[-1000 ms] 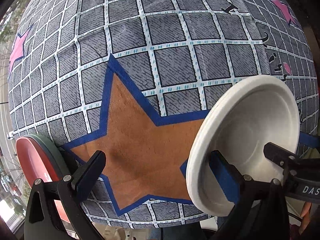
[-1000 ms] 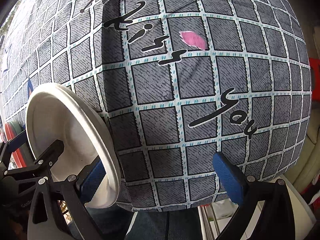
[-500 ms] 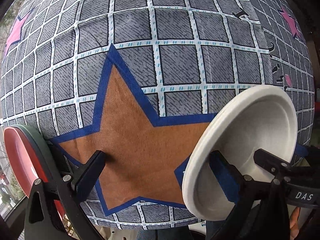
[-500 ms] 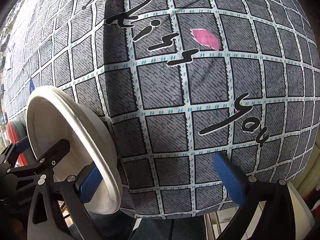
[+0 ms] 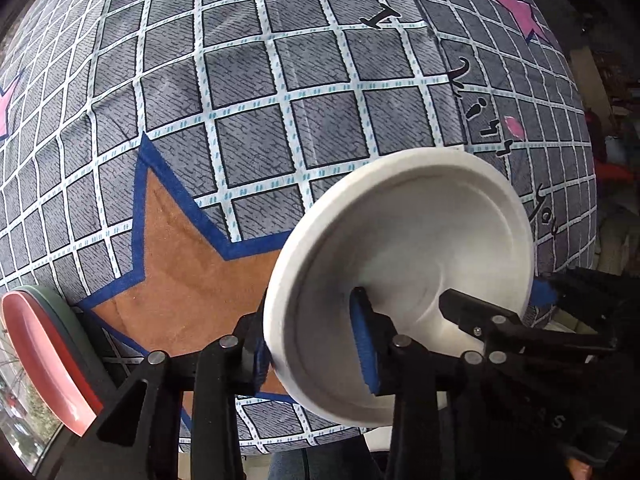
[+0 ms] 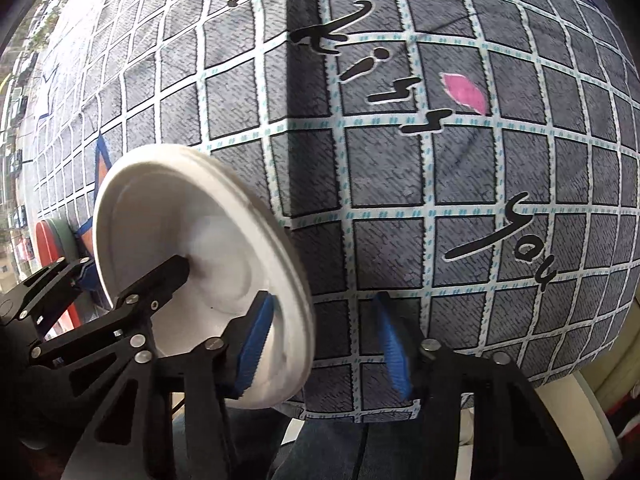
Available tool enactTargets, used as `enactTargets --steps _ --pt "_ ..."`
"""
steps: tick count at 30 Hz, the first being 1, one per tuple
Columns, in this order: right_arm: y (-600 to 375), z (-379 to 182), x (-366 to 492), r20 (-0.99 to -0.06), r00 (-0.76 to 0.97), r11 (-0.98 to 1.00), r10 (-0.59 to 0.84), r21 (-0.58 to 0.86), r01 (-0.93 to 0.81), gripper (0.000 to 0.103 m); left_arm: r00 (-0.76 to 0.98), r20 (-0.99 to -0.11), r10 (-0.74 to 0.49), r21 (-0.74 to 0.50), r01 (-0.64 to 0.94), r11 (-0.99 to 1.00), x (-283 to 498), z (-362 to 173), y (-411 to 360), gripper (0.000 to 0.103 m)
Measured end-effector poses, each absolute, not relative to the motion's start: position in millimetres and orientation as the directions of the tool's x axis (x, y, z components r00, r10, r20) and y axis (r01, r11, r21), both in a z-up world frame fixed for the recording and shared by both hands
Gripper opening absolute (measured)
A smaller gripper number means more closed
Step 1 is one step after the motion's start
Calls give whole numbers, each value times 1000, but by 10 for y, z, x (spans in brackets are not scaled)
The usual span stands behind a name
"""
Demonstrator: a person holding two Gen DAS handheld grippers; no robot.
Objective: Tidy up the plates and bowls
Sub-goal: 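Carry the white bowls over the pink plate stack and lower them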
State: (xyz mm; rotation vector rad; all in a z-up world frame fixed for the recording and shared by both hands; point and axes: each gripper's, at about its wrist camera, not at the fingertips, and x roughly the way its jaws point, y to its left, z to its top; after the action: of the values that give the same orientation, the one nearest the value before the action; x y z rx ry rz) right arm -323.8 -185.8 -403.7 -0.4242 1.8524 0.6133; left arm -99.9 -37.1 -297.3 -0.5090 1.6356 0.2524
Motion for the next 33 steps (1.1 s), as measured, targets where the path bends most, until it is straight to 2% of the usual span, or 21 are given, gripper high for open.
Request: enactTargets --steps 1,6,8,23,33 --pt "-1835 -4045 -3246 -935 -356 801 5 217 -558 38 -58 -982 -179 -132 -465 875 -1005 -2998 -354 37" --pt "-1736 -4102 -3259 -926 -376 796 -14 217 -564 37 -45 -977 -207 -160 -481 862 -1050 -3122 -275 33" --pt "-1680 -4108 -3279 -930 -367 789 -24 208 -578 32 -42 -978 -206 -161 -479 863 -1141 -3164 -239 32" --pt "-1028 -4175 -3618 -940 -330 692 -91 179 -700 32 -18 -980 -199 -155 -563 812 -2052 -3506 406 31" --pt "-348 -4017 -3923 -953 -290 615 -86 179 -768 32 49 -988 -146 -144 -639 756 -2526 -3421 1118 31"
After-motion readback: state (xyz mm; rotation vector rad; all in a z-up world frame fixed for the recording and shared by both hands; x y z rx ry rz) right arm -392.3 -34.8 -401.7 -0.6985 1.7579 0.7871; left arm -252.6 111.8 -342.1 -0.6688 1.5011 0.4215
